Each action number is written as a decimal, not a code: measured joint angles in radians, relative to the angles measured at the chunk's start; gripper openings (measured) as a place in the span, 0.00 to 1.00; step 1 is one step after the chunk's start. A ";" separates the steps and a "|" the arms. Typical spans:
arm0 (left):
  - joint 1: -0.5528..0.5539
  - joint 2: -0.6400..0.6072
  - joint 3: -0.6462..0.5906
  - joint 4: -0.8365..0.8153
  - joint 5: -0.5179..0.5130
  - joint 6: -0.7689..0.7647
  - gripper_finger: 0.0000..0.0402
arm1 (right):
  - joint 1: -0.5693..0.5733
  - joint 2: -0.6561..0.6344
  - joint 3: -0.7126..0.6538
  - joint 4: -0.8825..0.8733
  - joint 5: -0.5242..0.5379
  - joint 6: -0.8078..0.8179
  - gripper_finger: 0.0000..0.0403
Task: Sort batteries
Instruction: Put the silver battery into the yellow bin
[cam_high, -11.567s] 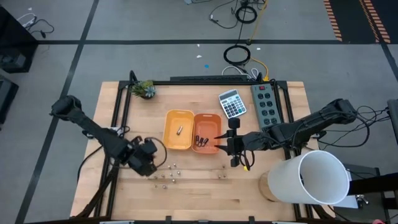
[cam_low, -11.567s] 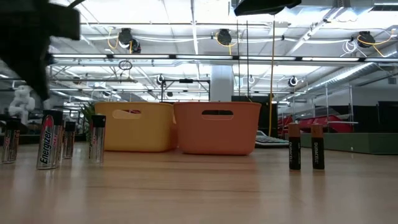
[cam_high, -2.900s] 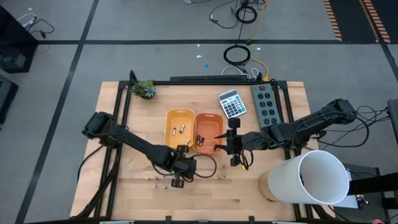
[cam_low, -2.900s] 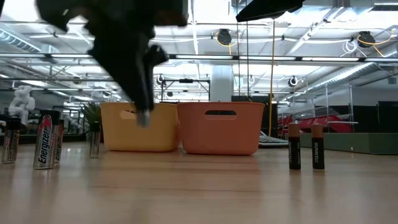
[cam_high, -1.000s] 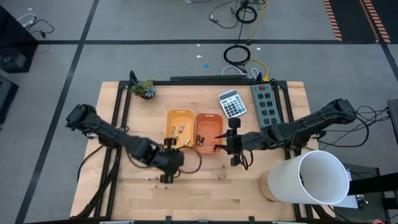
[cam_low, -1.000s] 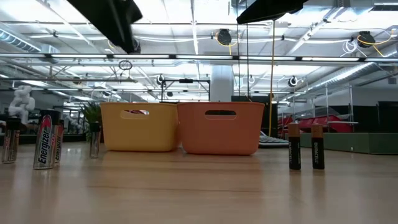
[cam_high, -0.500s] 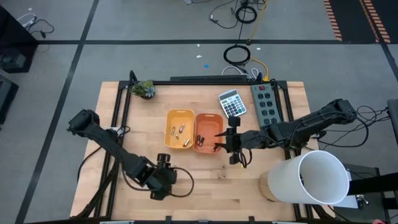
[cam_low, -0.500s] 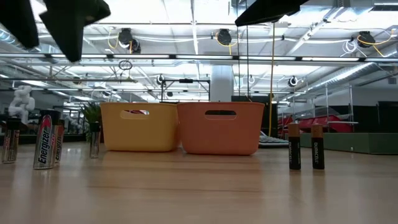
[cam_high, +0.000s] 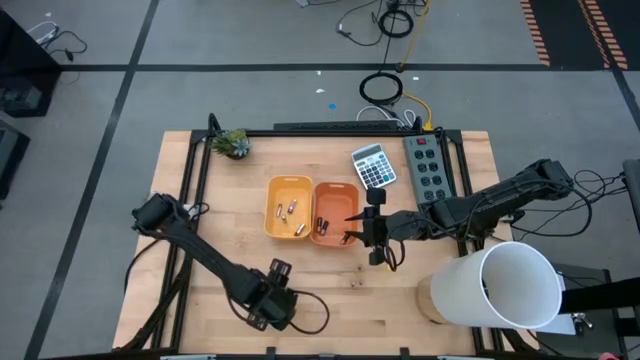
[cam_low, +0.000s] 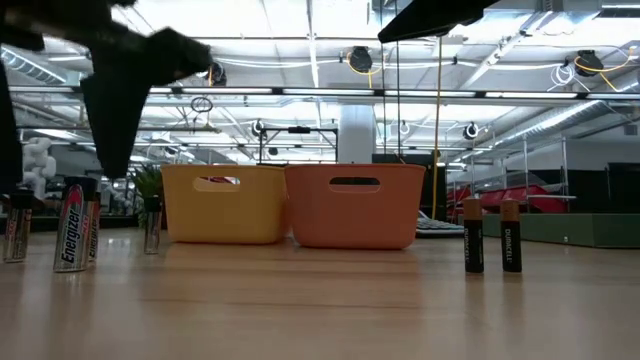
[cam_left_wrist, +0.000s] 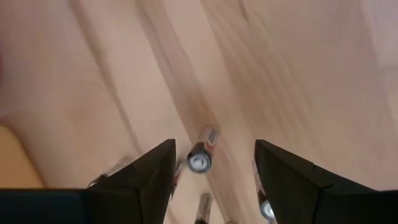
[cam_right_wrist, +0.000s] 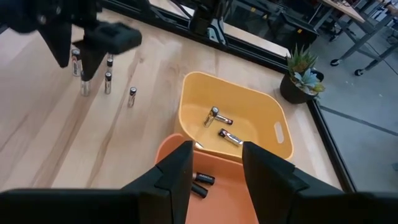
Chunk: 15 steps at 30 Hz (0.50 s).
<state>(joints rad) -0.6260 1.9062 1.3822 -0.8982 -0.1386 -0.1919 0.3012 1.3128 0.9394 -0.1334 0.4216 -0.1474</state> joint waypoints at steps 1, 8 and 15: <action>0.004 0.013 0.003 -0.001 0.002 0.018 0.57 | 0.000 0.000 0.000 0.000 0.000 0.000 0.32; 0.033 0.052 0.006 -0.009 0.022 0.085 0.57 | 0.000 0.000 0.000 0.001 0.000 -0.001 0.32; 0.064 0.071 0.007 -0.008 0.072 0.103 0.55 | 0.000 0.000 0.000 0.001 0.000 -0.002 0.32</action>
<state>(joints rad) -0.5617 1.9776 1.3888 -0.9066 -0.0662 -0.0893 0.3016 1.3128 0.9398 -0.1326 0.4217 -0.1492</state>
